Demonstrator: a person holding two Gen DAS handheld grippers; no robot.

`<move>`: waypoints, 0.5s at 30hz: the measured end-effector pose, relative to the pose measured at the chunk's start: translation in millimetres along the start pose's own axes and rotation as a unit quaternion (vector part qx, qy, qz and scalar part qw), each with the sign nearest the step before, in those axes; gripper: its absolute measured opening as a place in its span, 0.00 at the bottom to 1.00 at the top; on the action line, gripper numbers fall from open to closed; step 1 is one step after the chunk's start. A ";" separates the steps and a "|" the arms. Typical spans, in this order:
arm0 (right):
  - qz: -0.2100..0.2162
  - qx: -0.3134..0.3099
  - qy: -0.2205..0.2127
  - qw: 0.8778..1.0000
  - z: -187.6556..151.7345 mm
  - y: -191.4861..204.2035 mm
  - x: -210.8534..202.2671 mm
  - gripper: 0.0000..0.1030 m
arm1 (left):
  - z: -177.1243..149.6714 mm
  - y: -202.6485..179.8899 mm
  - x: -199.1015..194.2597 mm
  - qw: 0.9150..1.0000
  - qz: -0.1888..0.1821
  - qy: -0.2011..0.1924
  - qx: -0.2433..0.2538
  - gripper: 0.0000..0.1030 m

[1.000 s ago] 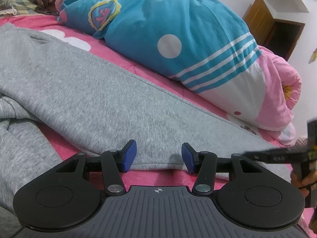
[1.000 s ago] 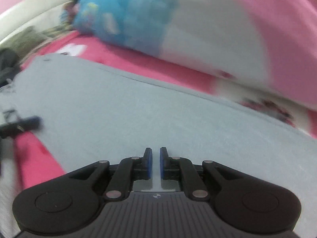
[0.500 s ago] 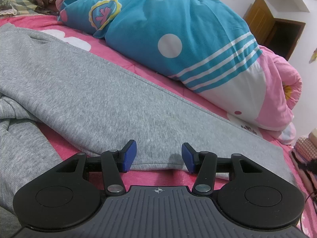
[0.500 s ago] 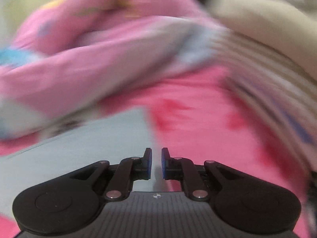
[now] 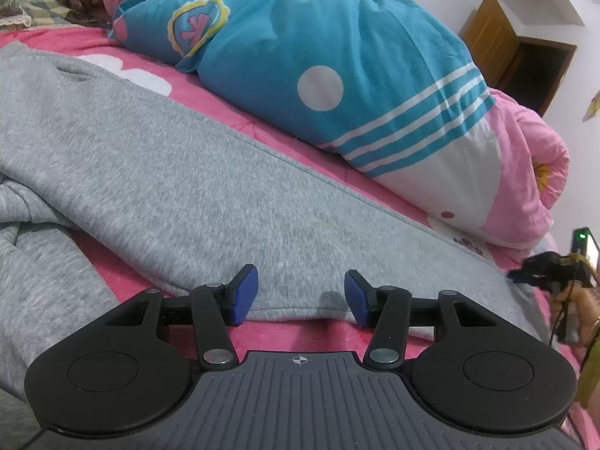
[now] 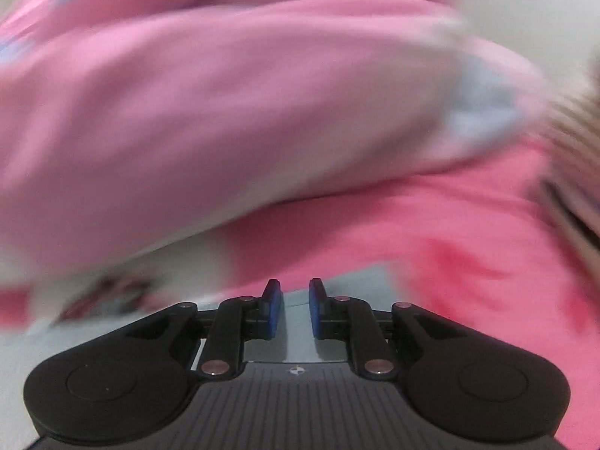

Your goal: Fold clothes

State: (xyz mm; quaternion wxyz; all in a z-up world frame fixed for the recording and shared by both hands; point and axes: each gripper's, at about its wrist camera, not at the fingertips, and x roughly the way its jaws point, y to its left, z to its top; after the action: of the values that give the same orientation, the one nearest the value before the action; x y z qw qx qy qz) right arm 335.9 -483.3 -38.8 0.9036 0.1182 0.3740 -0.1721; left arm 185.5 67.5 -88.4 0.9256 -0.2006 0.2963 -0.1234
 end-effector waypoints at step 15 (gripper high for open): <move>-0.071 -0.023 0.052 0.996 -86.0 -103.4 -122.7 0.32 | 2.3 0.7 -4.7 1.000 -0.004 -0.006 -0.006 0.51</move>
State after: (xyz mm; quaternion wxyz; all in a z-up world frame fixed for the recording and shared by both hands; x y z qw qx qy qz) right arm 158.8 -520.9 -19.2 0.8711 0.0798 0.4314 -0.2207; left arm 183.3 70.4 -84.6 0.9256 -0.2081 0.2907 -0.1242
